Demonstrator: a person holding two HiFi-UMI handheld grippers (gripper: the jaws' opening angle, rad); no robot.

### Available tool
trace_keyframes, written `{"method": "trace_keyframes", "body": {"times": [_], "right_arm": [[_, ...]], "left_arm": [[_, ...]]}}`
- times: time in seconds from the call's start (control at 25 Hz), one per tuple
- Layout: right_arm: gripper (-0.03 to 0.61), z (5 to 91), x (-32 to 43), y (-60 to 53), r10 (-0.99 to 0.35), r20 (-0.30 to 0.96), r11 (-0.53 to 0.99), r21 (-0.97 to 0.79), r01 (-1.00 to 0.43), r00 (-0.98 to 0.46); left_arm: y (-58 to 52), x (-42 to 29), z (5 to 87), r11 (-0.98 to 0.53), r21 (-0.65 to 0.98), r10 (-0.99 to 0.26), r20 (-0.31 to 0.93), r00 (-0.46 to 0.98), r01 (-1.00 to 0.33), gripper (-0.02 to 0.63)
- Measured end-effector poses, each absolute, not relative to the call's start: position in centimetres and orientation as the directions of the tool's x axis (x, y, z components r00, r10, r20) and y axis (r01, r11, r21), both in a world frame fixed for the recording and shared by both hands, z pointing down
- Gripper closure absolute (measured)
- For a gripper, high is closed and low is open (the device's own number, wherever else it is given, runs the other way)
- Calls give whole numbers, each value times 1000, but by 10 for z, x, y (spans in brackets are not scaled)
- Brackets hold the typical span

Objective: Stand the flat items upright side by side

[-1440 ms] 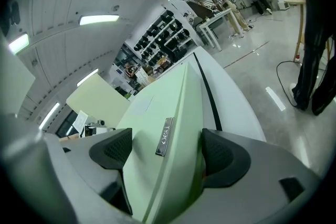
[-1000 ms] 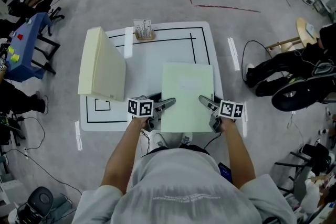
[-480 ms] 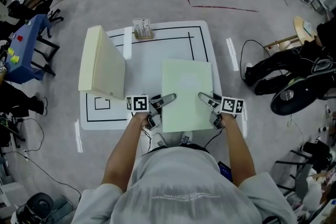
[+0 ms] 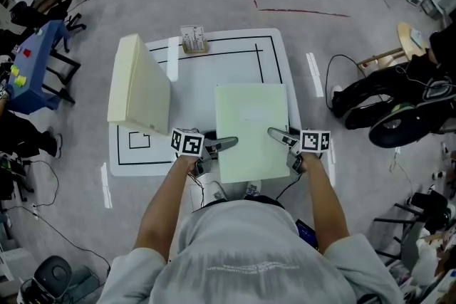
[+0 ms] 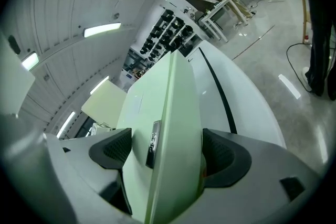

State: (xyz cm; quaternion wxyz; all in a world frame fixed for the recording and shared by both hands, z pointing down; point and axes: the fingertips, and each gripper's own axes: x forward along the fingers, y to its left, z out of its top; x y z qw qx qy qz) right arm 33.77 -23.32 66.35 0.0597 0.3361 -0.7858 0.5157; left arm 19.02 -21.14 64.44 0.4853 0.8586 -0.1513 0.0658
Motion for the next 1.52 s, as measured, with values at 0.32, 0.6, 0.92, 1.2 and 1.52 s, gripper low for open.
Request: {"method": "trace_keyframes", "body": {"times": [0.32,0.6,0.92,1.2,1.52], "right_arm": [[156,654,333,-224,-400,347,300,-825,-479,-848],[156,648,327,-218,-313,281,337,-861,-382,-907],[171,623,318,-193,-245,38,364,-923,-128,-969],[205,619,323,-200,-335,-2,387,-912,-136,-942],[287,602,332,-186,-387,-6,429,-887,-174,-922]], "left_arm": [[-207,193,634,-600,755,-195,184,963,-266,264],[-211,207,628,-617,757,-127,178,976,-218,265],[-210,209,598,-615,784,-102,32,994,-88,287],[-212,213,607,-610,774,-91,142,986,-167,288],[-204,219,615,-608,763,-55,236,970,-220,256]]}}
